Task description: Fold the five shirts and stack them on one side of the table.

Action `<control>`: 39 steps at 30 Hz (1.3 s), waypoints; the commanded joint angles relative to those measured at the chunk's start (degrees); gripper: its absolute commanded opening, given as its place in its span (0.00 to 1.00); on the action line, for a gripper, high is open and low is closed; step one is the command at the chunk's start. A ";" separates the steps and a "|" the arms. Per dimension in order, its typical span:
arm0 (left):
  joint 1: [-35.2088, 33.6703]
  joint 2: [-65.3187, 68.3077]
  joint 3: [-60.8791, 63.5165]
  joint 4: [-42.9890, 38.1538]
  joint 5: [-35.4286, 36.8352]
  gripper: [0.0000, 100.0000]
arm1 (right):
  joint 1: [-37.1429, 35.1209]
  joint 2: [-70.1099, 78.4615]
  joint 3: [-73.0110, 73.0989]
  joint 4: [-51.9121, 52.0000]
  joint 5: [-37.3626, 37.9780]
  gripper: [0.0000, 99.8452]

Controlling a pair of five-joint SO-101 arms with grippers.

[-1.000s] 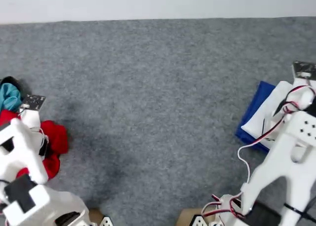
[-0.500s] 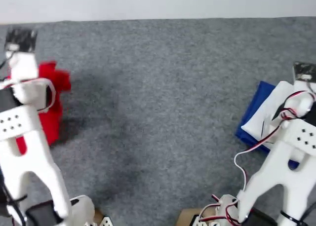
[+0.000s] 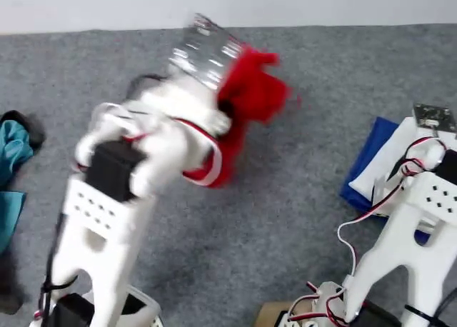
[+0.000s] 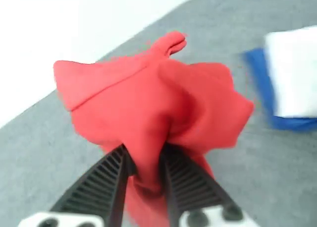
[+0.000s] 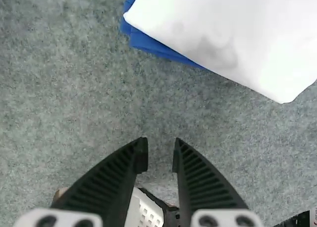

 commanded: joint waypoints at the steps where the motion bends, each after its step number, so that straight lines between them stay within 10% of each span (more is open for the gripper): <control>1: 2.29 -2.11 1.36 0.18 0.35 0.00 | -0.92 -1.98 -0.62 2.24 -0.44 0.09; 22: -49.93 -2.29 44.79 -12.04 -18.99 0.20 | -39.16 8.22 -1.67 -2.15 -0.97 0.10; 29: -63.65 -2.73 42.68 -11.96 -23.38 0.20 | -46.02 22.29 -18.20 -1.89 -10.29 0.32; 39: -69.54 -2.73 42.95 -11.96 -23.03 0.20 | -52.18 48.84 -40.62 -1.80 -11.34 0.33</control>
